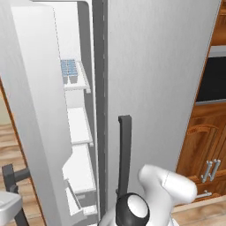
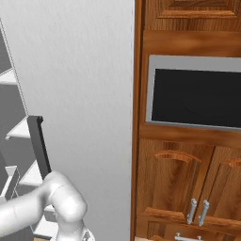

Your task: Open the freezer door, pick up the ice cube tray from the freezer, and place it on the dining counter.

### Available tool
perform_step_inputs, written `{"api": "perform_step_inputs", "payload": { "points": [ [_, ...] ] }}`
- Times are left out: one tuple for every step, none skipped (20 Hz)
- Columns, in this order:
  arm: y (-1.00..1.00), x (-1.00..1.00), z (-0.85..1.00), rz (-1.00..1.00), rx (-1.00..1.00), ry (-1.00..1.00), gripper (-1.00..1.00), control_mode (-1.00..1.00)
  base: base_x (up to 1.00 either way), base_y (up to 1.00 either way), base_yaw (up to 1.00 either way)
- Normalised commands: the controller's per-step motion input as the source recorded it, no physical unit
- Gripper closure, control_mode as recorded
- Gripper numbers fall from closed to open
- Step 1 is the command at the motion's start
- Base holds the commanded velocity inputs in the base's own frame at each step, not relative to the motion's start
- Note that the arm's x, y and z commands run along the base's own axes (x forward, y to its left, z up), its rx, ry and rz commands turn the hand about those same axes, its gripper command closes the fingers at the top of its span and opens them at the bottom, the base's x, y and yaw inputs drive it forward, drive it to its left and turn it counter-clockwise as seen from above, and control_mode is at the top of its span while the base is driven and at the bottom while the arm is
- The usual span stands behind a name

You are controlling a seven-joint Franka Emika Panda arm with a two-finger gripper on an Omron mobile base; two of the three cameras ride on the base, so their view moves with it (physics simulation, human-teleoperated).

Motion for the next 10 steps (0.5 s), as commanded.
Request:
{"api": "perform_step_inputs", "payload": {
  "points": [
    [0.39, 0.0, 0.0, -0.01, 0.0, 0.0, 1.0, -1.0, 0.0, 0.0, 0.0],
    [0.29, 0.0, 0.0, 0.0, 0.0, 0.0, 1.0, -1.0, 0.0, 0.0, 0.0],
    [0.15, 0.0, 0.0, 0.0, 0.0, 0.0, 1.0, -1.0, 0.0, 0.0, 0.0],
    [0.04, 0.0, 0.0, 0.0, 0.0, 0.0, -1.0, -1.0, 0.0, 0.0, 0.0],
    [0.0, 0.0, 0.0, 0.0, 0.0, 0.0, -1.0, -1.0, 0.0, 0.0, 0.0],
    [0.0, 0.0, 0.0, 0.0, 0.0, 0.0, -1.0, -1.0, 0.0, 0.0, 0.0],
    [0.0, 0.0, 0.0, 0.0, 0.0, 0.0, -1.0, -1.0, 0.0, 0.0, 0.0],
    [0.0, 0.0, 0.0, 0.0, 0.0, 0.0, -1.0, -1.0, 0.0, 0.0, 0.0],
    [0.0, 0.0, 0.0, 0.0, 0.0, 0.0, -1.0, -1.0, 0.0, 0.0, 0.0],
    [0.0, -0.06, 0.0, 0.0, 0.0, 0.0, -1.0, -1.0, 0.0, 0.0, 0.0]
  ]
}}
